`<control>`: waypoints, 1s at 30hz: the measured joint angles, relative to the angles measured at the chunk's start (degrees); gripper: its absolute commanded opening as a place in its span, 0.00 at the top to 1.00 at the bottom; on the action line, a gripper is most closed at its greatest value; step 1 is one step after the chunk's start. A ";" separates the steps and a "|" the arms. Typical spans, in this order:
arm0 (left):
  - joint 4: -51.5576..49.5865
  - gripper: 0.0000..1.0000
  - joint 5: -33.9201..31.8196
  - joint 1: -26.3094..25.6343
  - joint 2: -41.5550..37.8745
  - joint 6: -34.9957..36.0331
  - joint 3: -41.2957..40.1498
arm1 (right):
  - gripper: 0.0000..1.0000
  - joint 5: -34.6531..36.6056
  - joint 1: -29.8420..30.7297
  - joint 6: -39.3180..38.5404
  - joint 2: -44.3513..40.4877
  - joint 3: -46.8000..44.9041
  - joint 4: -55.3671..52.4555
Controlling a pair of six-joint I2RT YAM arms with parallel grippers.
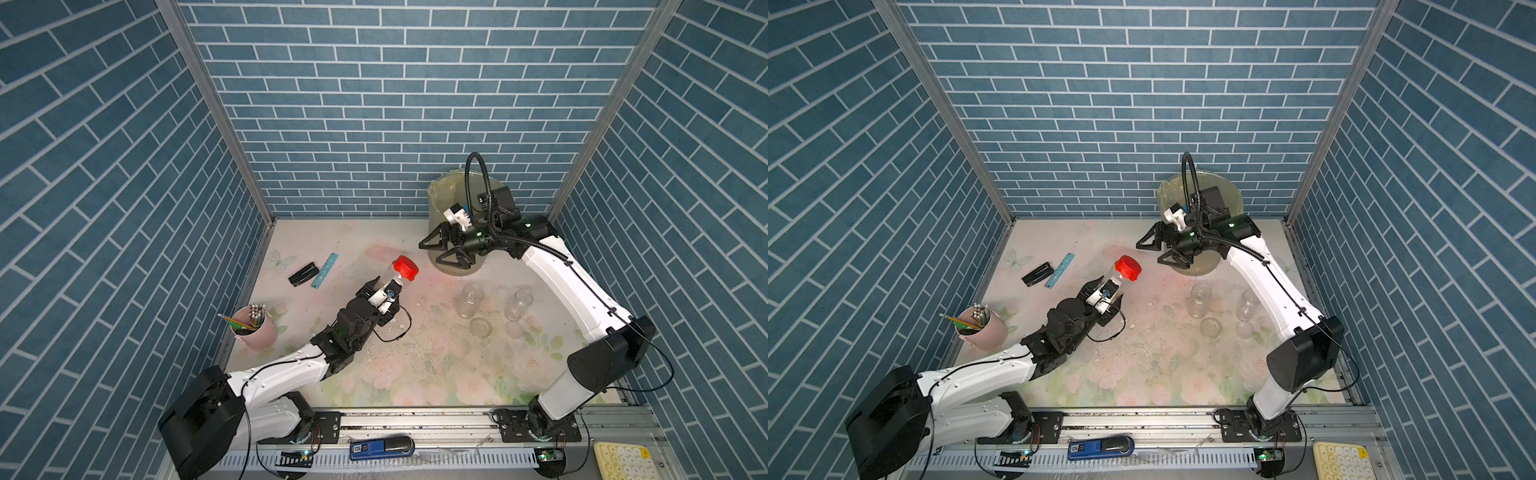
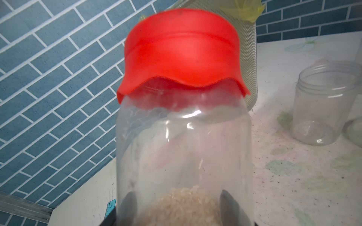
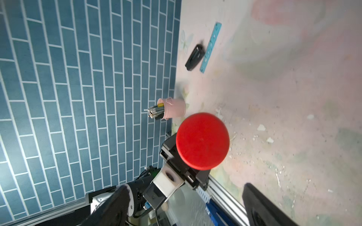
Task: Empty moldy rice from jars
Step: Unscrew the lid from the jar.
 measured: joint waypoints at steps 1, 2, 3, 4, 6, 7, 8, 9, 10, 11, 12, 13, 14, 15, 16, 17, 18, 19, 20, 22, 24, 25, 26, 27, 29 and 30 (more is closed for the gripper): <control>0.11 0.55 -0.31 -0.13 0.48 0.81 0.04 | 0.13 -0.22 0.11 -0.13 0.55 0.24 -1.53; 0.28 0.56 -0.48 -0.26 0.79 1.40 0.09 | 0.13 -0.31 0.20 -0.31 1.03 0.68 -2.80; 0.42 0.56 -0.72 -0.39 1.05 2.12 0.22 | 0.13 -0.33 0.33 -0.44 1.68 1.46 -4.15; 0.72 0.56 -0.87 -0.52 1.18 2.67 0.35 | 0.13 -0.31 0.52 -0.46 2.27 2.32 -5.25; 1.27 0.57 -1.09 -0.72 1.22 3.61 0.50 | 0.13 -0.22 0.79 -0.96 3.41 3.98 -7.02; 1.55 0.57 -1.11 -0.79 1.22 4.00 0.59 | 0.13 -0.07 0.92 -1.51 4.07 4.92 -8.04; 1.68 0.57 -1.07 -0.83 1.22 4.26 0.63 | 0.13 0.00 1.07 -1.88 4.59 5.51 -8.68; 1.81 0.57 -1.07 -0.85 1.22 4.59 0.70 | 0.14 0.09 1.31 -2.14 5.20 6.05 -9.31; 1.90 0.57 -1.05 -0.85 1.22 4.85 0.76 | 0.14 0.11 1.62 -2.56 5.90 6.60 -10.03; 1.90 0.58 -1.03 -0.85 1.22 5.01 0.85 | 0.14 0.11 1.88 -2.95 6.54 6.93 -10.58; 1.90 0.58 -0.98 -0.85 1.25 5.11 1.01 | 0.14 0.13 2.21 -3.21 7.32 7.48 -11.26; 1.90 0.58 -0.92 -0.85 1.31 5.20 1.22 | 0.14 0.13 2.54 -3.43 8.15 8.04 -11.78; 1.95 0.58 -0.83 -0.87 1.36 5.22 1.38 | 0.14 0.13 2.80 -3.45 8.76 8.50 -12.02; 2.03 0.58 -0.76 -0.90 1.49 5.31 1.57 | 0.14 0.13 3.10 -3.50 9.44 8.90 -12.17; 2.12 0.58 -0.59 -0.90 1.62 5.40 1.70 | 0.14 0.11 3.34 -3.69 9.99 9.22 -12.44; 2.12 0.58 -0.52 -0.90 1.77 5.42 1.79 | 0.14 0.11 3.54 -3.82 10.32 9.42 -12.52; 2.12 0.58 -0.31 -0.90 1.97 5.44 1.90 | 0.15 0.11 3.74 -3.89 10.54 9.49 -12.52; 2.10 0.58 -0.13 -0.90 2.12 5.46 1.97 | 0.16 0.11 3.98 -3.93 10.60 9.49 -12.57; 2.10 0.59 -0.02 -0.92 2.23 5.46 2.01 | 0.17 0.11 4.09 -4.02 10.62 9.51 -12.57; 2.14 0.58 0.28 -0.96 2.45 5.46 2.27 | 0.20 0.15 4.33 -4.46 10.62 9.81 -12.63; 2.47 0.59 0.31 -0.96 2.54 5.44 2.34 | 0.24 0.39 4.33 -4.79 10.62 10.10 -12.76; 2.67 0.59 0.31 -0.96 2.56 5.44 2.34 | 0.27 0.52 4.33 -4.94 10.62 10.14 -12.79; 2.93 0.59 0.31 -0.96 2.58 5.44 2.34 | 0.28 0.59 4.33 -4.96 10.62 10.14 -12.87; 3.30 0.59 0.33 -0.96 2.64 5.44 2.34 | 0.29 0.70 4.33 -5.01 10.62 10.14 -12.90; 3.72 0.59 0.39 -0.96 2.86 5.46 2.40 | 0.33 1.07 4.33 -5.14 10.62 10.14 -12.92; 3.93 0.59 0.46 -0.96 2.99 5.44 2.47 | 0.33 1.33 4.33 -5.40 10.62 10.14 -12.94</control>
